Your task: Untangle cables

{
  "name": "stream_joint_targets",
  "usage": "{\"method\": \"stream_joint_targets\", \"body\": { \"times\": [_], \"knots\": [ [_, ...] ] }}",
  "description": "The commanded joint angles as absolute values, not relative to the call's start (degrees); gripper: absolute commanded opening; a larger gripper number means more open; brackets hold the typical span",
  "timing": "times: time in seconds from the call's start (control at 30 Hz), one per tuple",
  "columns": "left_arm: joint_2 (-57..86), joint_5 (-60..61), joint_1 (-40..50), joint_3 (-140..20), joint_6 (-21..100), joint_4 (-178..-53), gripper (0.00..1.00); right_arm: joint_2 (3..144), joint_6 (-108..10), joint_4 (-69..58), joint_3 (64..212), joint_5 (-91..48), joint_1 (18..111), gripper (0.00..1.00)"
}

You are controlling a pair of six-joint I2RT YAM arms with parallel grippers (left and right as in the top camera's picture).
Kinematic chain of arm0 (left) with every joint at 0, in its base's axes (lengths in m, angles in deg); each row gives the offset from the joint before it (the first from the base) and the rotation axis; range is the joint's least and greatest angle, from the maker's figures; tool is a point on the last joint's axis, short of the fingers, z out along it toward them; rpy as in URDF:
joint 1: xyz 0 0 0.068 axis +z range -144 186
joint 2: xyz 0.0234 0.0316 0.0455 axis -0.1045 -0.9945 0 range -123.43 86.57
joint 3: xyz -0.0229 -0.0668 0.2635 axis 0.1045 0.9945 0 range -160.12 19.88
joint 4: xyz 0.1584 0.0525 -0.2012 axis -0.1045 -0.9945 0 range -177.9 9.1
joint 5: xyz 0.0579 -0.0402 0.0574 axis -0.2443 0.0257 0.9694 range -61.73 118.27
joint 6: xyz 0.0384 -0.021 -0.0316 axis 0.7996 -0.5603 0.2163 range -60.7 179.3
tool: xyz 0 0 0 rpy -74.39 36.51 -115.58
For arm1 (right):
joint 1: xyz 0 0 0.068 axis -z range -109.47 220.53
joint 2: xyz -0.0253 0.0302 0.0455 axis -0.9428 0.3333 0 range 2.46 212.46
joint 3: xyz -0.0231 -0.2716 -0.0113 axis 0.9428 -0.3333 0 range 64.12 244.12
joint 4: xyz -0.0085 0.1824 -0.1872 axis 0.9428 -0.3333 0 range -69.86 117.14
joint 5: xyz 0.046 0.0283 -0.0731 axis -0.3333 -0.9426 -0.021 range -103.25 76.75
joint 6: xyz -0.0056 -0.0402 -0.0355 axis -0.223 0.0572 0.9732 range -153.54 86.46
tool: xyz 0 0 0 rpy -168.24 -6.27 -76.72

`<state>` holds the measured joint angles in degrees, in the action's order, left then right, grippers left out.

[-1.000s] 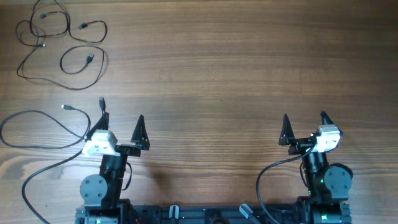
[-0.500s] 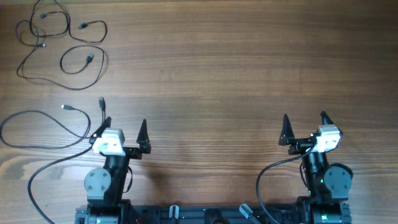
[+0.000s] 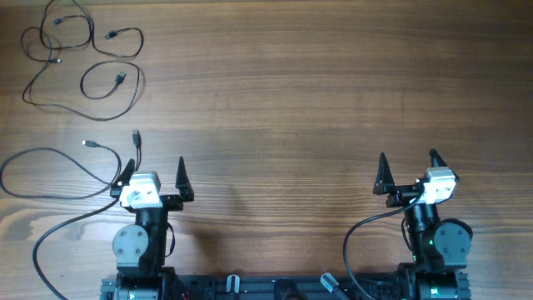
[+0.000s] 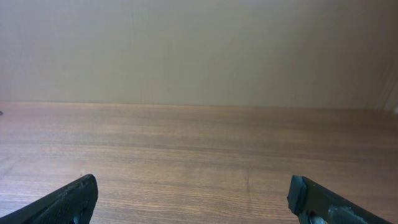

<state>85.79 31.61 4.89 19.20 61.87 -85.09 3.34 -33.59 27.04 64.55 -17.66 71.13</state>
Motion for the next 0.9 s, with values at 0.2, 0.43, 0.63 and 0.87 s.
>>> {"method": "stream_joint_targets", "body": {
  "times": [0.2,0.43,0.63,0.87],
  "knots": [
    [86.4,31.19,5.2,19.52,64.86,-85.26,1.0,3.54,-33.09,27.17,64.41,-16.87,71.37,1.0],
    [86.4,32.9,5.2,19.55,61.41,-85.22,1.0,3.59,-33.09,27.17,64.41,-16.87,71.37,1.0],
    [86.4,32.26,5.2,19.52,62.09,-85.24,1.0,3.59,-33.09,27.17,64.41,-16.87,71.37,1.0],
    [86.4,32.22,5.2,19.55,62.11,-85.22,1.0,3.63,-33.09,27.17,64.41,-16.87,71.37,1.0]
  ]
}}
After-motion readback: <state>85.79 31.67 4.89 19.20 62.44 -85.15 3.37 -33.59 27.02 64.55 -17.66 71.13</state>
